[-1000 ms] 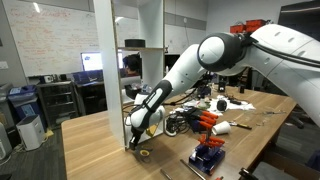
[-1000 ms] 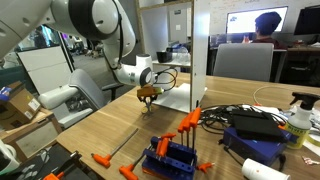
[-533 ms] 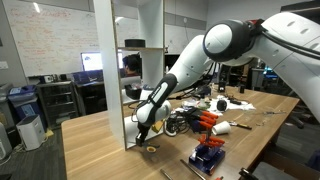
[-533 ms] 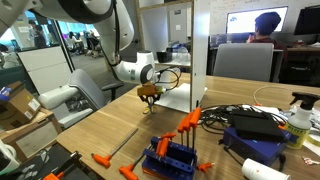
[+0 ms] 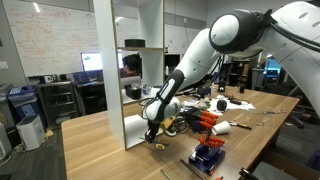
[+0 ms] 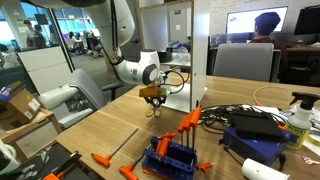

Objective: Pick the scissors and put it in the bottom compartment of the cabinet

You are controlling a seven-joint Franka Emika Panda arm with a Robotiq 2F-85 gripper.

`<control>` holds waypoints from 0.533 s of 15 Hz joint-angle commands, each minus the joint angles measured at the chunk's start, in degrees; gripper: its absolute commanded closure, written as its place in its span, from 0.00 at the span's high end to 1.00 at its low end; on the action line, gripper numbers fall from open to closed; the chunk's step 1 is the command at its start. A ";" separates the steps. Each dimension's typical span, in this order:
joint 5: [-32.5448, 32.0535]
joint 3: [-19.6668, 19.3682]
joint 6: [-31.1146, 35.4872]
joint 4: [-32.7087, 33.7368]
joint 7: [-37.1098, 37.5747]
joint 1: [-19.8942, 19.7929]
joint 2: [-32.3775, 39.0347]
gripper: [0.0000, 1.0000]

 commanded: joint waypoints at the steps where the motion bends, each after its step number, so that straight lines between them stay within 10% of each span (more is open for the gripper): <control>1: 4.68 0.81 4.68 -1.05 5.12 0.04 -2.71 0.20; 8: 8.34 -5.52 21.67 -0.38 19.81 7.10 1.19 0.20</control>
